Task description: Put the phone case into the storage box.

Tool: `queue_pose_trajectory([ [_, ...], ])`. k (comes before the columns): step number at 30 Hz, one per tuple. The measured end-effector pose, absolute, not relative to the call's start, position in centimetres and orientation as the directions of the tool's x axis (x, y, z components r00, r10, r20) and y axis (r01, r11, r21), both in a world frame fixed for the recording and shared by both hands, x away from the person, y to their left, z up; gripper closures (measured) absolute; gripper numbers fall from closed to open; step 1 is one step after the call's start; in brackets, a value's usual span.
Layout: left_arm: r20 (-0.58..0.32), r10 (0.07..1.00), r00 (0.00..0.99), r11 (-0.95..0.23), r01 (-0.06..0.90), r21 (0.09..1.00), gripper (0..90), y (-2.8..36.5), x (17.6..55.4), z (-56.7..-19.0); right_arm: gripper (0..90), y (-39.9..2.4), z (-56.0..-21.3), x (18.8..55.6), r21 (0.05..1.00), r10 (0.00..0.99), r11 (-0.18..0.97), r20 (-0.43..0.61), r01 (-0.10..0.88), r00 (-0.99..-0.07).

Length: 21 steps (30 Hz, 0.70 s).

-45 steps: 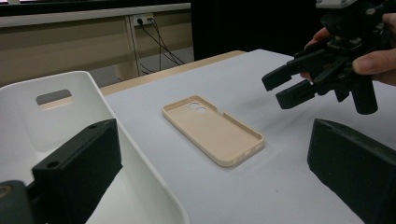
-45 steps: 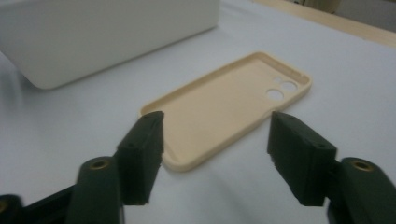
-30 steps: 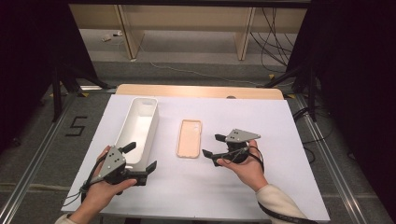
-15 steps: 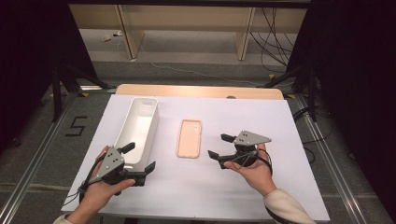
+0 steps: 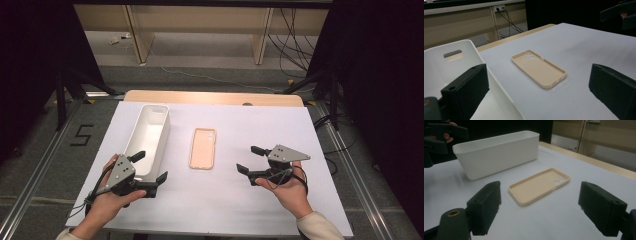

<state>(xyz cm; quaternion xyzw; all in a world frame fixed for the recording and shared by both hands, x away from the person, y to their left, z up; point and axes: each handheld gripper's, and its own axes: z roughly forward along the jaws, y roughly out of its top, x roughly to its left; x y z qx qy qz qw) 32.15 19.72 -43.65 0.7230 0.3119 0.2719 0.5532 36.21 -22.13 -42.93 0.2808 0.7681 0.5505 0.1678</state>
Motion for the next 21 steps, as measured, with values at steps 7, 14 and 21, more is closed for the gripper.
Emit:
queue_pose_trajectory([
  [7,0.074,0.736,0.673,-0.228,0.142,0.963,3.2,19.0,32.5,-43.4,19.3,-23.4,-43.2,35.5,0.948,0.622,0.21,0.058,0.239,-0.781],
  [14,0.084,0.73,0.678,-0.248,0.148,0.958,3.2,18.5,33.2,-43.1,19.1,-24.3,-43.0,34.9,0.952,0.637,0.193,0.062,0.237,-0.768],
  [21,0.067,0.724,0.687,-0.243,0.163,0.956,3.2,18.2,33.6,-43.1,19.1,-24.9,-43.2,34.2,0.944,0.645,0.217,0.052,0.249,-0.762],
])
